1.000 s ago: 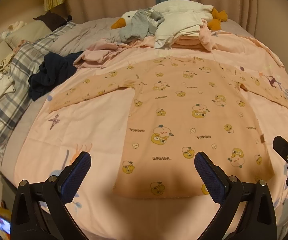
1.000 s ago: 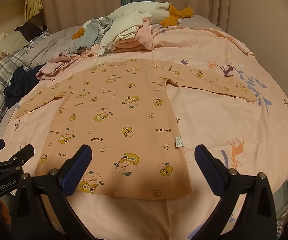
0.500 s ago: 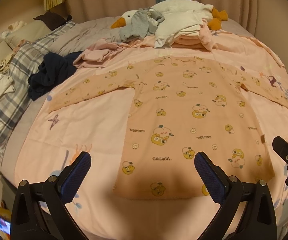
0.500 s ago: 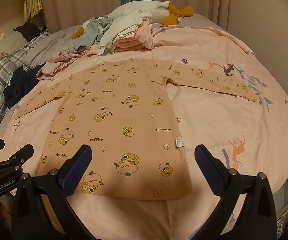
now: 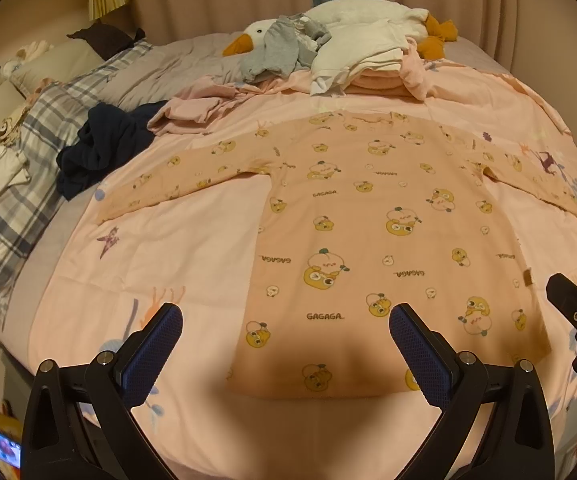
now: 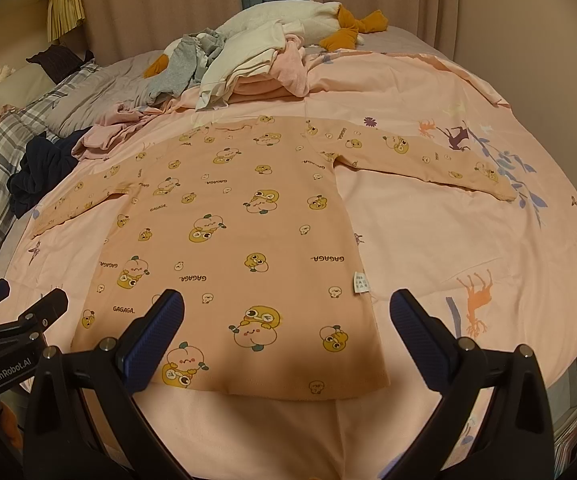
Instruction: Fold small clothes
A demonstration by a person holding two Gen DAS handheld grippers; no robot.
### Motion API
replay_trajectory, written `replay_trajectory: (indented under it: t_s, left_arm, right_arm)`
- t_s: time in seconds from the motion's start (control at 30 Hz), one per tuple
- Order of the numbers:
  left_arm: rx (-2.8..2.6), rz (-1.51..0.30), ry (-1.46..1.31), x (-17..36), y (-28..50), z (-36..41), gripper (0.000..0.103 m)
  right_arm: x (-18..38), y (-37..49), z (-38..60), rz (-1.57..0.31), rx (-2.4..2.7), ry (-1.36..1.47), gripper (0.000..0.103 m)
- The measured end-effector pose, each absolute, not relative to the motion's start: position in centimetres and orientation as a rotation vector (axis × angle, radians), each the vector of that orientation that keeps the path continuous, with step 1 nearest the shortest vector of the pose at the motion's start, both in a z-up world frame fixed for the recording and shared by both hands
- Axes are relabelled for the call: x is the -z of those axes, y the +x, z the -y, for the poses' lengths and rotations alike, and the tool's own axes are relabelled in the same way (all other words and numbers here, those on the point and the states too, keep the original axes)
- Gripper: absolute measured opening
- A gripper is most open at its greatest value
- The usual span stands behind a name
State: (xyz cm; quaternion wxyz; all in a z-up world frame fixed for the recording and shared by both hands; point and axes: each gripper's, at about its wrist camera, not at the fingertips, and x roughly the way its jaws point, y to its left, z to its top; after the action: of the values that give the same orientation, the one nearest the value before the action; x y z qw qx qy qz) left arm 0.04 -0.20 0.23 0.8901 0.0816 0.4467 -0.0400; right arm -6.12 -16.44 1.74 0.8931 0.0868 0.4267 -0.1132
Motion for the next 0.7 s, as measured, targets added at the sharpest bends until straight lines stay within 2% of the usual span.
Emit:
replay_trajectory:
  t_s: [0.7]
  left_arm:
    - [0.086,-0.931,0.17,0.28,-0.04,0.01,0.102]
  right_arm:
    - [-1.25,-6.34,16.49,-0.885,0.24,0.193,0.103]
